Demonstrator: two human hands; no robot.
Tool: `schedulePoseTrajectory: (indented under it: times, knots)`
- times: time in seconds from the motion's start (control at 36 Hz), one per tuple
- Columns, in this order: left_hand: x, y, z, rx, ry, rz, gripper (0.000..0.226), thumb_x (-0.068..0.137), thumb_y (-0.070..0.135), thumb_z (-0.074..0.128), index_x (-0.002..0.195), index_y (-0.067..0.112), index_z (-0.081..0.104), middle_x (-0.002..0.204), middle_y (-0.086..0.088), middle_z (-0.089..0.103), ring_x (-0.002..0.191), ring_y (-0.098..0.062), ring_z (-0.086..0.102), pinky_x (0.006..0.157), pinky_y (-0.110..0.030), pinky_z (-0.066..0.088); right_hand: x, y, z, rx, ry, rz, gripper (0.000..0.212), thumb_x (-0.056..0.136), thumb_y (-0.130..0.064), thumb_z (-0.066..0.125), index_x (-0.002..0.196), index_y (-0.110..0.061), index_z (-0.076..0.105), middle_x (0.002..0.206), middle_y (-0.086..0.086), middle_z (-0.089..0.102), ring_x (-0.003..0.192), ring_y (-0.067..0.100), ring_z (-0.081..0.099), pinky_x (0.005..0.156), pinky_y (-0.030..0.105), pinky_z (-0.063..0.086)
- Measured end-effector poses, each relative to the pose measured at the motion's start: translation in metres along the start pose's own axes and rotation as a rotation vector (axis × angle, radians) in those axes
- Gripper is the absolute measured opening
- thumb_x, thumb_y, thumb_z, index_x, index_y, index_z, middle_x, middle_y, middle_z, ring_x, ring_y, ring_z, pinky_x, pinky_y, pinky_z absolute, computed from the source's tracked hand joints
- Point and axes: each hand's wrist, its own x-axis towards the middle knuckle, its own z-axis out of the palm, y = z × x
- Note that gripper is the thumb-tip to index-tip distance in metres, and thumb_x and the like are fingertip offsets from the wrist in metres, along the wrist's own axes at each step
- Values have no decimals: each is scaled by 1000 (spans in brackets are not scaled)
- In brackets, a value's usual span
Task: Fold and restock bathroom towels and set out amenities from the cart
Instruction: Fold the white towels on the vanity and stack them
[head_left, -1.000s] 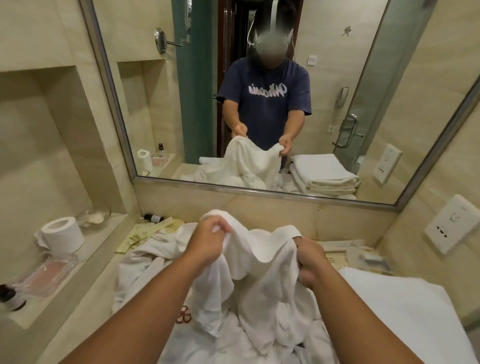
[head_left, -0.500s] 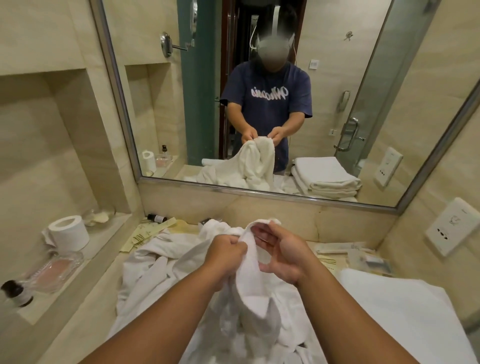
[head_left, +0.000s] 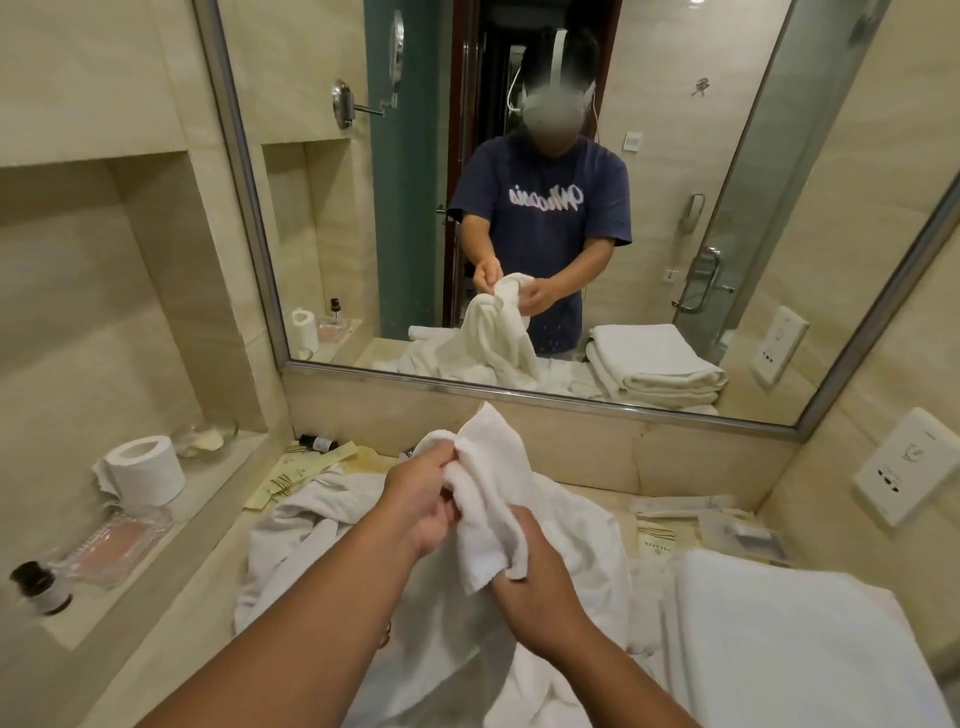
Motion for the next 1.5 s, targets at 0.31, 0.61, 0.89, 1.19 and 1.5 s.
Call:
schedulePoseTrajectory:
  times: [0.31,0.61,0.89,1.19,1.5]
  knots:
    - [-17,-7,4,-44,-139,75,51,91,-10,62,135,12,46,119,-23,66,99,-29,68,77,-35,58,17,-21,-10,632,142,314,17,90,-15,78,105,-22,76,107,10,77,106,35,72,94,54,58]
    - [-43,-44,-4,890,-229,508,97,60,30,85,140,42,31,134,14,52,119,-5,57,96,-26,56,28,-24,-17,733,234,415,16,101,-12,63,108,-12,78,101,15,78,94,35,76,84,48,62]
    - [-40,-42,15,1118,26,711,64,84,50,70,141,34,45,123,16,53,111,-8,53,83,-17,42,36,-32,-15,670,226,365,32,107,-26,53,98,-11,80,96,15,79,93,30,76,87,45,60]
    - [-30,-26,16,1031,129,754,26,86,11,60,100,25,43,89,3,55,79,-14,53,59,-21,35,58,-19,-17,642,365,369,33,107,-17,47,97,-20,78,98,12,78,92,29,73,86,50,60]
    - [-15,-8,7,1249,-12,797,25,90,4,74,110,18,79,128,11,44,112,-6,49,84,2,31,65,-13,-24,607,548,484,26,107,-21,44,107,-22,70,104,1,73,101,23,67,96,43,55]
